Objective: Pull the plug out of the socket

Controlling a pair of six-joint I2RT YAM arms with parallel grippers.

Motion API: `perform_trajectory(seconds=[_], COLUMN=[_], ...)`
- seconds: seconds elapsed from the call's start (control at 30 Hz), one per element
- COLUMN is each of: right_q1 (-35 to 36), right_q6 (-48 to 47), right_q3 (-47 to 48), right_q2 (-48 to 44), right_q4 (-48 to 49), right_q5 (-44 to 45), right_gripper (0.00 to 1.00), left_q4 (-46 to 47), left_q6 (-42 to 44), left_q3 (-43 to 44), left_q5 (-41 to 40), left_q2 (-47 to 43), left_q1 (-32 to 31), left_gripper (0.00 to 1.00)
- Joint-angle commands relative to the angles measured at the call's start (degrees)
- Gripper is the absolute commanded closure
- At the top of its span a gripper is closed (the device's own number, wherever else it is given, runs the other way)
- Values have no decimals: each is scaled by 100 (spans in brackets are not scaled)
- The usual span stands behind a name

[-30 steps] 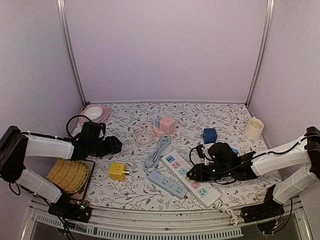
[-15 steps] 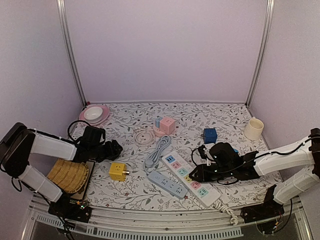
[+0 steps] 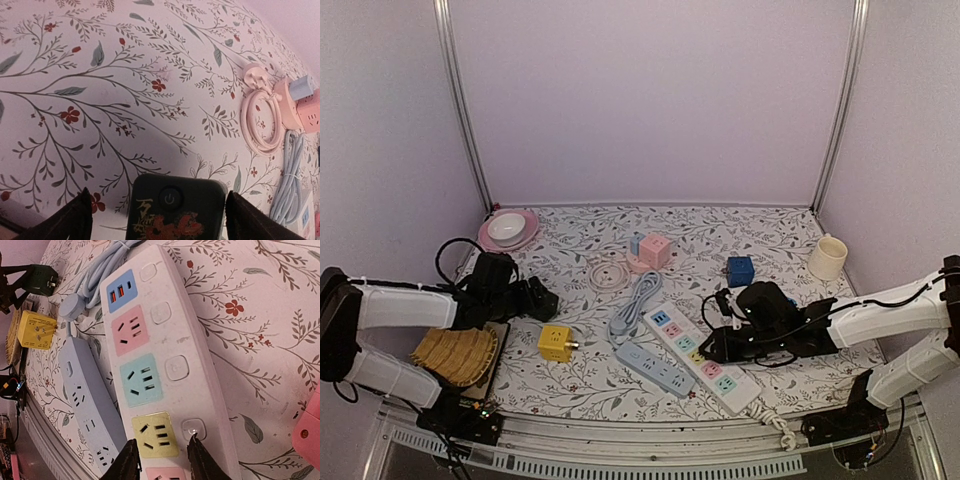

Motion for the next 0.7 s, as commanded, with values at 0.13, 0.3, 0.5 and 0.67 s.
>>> perform_trajectory(seconds=[0.13, 0.3, 0.5, 0.67], right_q1=[46, 37, -89, -322], right_q6=[-260, -481, -845, -1157], right_q3=[527, 952, 1544, 2239], right_q2=[-82, -27, 275, 708], right_q4=[-448, -661, -784, -965], right_q5=[251, 396, 471, 502], right_gripper=[64, 62, 60, 59], left_q4=[-521, -676, -818, -699], left_q6=[-30, -41, -25, 79], left_q3=[-177, -241, -222, -371], left_q5=[-705, -841, -675, -417], left_q2=[-597, -824, -1016, -1263], left_q1=[61, 62, 49, -75], left_gripper=[8, 9, 10, 10])
